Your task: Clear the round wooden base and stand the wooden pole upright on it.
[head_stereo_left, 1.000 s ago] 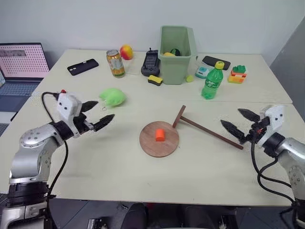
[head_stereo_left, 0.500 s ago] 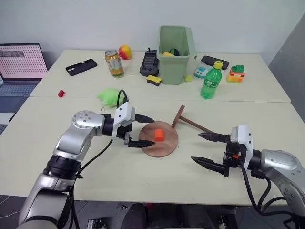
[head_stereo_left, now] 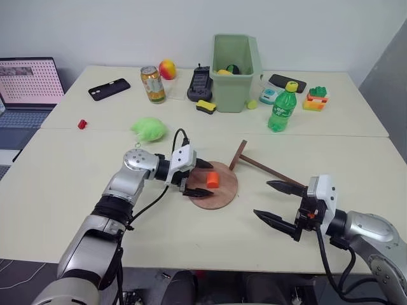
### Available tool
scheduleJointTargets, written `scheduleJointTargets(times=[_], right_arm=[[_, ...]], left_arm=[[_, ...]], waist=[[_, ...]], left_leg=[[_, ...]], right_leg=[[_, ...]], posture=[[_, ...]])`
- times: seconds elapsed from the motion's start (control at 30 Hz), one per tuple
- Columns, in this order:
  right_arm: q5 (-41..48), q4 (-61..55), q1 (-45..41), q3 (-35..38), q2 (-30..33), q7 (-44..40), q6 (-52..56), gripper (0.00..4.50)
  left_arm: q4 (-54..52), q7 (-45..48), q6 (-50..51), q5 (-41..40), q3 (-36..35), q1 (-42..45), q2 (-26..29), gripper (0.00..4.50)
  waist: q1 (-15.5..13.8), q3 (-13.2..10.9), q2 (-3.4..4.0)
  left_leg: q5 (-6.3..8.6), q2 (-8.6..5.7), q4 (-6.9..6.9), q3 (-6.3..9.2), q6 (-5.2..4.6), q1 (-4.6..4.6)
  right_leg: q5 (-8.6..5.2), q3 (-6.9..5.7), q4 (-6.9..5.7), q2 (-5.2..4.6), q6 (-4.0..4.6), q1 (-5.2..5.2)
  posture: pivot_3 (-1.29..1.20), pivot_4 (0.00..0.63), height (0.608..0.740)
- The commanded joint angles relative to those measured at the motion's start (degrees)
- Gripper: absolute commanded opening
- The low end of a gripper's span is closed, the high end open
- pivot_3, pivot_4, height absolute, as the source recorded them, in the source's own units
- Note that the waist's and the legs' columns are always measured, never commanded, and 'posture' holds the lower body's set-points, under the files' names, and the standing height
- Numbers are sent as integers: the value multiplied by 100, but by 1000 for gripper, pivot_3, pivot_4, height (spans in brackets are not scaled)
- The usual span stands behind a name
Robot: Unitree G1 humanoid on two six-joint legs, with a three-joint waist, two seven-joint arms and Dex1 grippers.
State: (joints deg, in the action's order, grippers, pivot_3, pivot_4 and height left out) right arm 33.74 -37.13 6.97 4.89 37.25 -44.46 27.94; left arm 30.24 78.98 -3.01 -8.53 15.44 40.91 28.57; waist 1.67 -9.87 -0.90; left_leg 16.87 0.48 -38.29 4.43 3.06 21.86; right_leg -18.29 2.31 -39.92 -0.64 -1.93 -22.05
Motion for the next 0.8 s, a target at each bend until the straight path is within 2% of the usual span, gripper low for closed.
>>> scheduleJointTargets(times=[0.03, 0.37, 0.47, 0.6, 0.7, 0.8], right_arm=[[65, -280, -19, 55, -41, 142, -35, 4500], [194, -262, -233, -33, -29, 267, 116, 4500], [239, -225, -326, -53, -5, 237, 148, 4500], [339, -164, -532, -108, 27, 108, 208, 4500], [511, -138, -827, -205, 63, -33, 315, 4500], [782, -38, -1334, -325, 36, -101, 567, 4500]], left_arm=[[181, -70, -225, 129, -27, 173, -131, 3511], [292, -28, -299, 241, -95, 245, -176, 1466], [122, -49, -117, 150, -191, 260, -108, 1473], [-572, -191, 671, -191, -481, 184, 81, 1473], [-1495, -463, 1821, -720, -990, -6, 362, 1473], [-2158, -1372, 2844, -1164, -1891, -131, 638, 1473]], waist=[[0, 0, 0], [2, 0, 0], [2, 0, 0], [9, 0, -1], [20, 0, 0], [58, 0, 0]], left_leg=[[0, 0, -1, 0, 0, 0], [0, 1, -2, 1, 0, 1], [0, 1, -3, 2, 0, 0], [0, 2, -4, 4, 0, 2], [0, 11, -5, 7, 0, 3], [0, 25, -5, 7, 0, 1]], right_leg=[[0, 1, -1, 0, 0, 0], [0, 0, -2, 1, 0, 0], [0, 0, -2, 1, 0, 0], [0, -1, -3, 2, 0, 0], [0, -2, -3, 2, 0, 0], [0, 2, -6, 2, 0, -2]], posture=[[0, 150, 740], [0, 150, 740], [0, 150, 740], [0, 150, 740], [0, 150, 740], [0, 150, 740]])
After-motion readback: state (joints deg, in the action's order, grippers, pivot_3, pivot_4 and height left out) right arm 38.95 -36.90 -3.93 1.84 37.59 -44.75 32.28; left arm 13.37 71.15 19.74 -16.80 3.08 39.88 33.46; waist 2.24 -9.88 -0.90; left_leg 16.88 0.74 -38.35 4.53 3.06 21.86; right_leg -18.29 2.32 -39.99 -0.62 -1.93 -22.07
